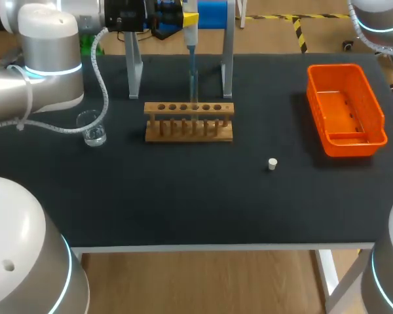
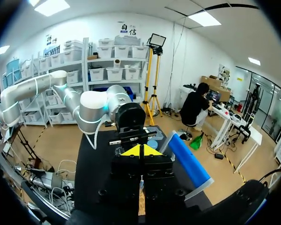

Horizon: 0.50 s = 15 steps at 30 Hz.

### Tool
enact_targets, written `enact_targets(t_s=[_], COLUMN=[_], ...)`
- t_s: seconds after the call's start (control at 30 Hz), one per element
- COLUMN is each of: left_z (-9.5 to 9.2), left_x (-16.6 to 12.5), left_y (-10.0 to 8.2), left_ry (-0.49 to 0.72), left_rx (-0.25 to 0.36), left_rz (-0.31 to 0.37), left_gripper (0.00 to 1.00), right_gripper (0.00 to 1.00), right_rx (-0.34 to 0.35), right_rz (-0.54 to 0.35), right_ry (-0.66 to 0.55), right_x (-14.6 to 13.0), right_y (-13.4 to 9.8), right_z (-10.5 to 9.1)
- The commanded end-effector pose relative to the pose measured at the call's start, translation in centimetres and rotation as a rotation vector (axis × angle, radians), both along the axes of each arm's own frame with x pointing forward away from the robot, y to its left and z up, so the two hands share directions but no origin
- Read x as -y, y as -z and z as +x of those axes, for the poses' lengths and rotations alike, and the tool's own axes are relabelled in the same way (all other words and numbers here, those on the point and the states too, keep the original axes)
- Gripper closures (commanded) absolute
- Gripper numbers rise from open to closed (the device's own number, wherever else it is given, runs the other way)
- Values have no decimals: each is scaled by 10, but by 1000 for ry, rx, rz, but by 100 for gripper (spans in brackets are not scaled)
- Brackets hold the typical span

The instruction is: Invert the test tube, pick up the pipette, mount the tip to pipette, aspirate from beaker and dispense into the tube, eject the tip, return the pipette, and cap with the stopper.

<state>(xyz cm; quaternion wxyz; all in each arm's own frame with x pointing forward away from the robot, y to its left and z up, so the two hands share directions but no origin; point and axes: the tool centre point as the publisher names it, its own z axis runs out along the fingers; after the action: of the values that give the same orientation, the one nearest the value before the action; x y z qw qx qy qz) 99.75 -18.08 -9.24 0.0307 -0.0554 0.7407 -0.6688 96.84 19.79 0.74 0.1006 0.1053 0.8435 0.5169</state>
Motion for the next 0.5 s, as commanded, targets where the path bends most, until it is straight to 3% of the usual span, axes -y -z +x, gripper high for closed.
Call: enact_targets(t_s=[0.03,0.5], left_z=[-1,-1], left_x=[0,0], left_y=[-1,-1], left_ry=[-3,-3], left_rx=[0,0], left_rz=[2,2], left_gripper=[100,100], right_gripper=[100,100], right_rx=[-2,-20], right_rz=[-7,-17], right_ry=[1,9], right_x=[-15,-30], right_y=[5,12], right_z=[10,27])
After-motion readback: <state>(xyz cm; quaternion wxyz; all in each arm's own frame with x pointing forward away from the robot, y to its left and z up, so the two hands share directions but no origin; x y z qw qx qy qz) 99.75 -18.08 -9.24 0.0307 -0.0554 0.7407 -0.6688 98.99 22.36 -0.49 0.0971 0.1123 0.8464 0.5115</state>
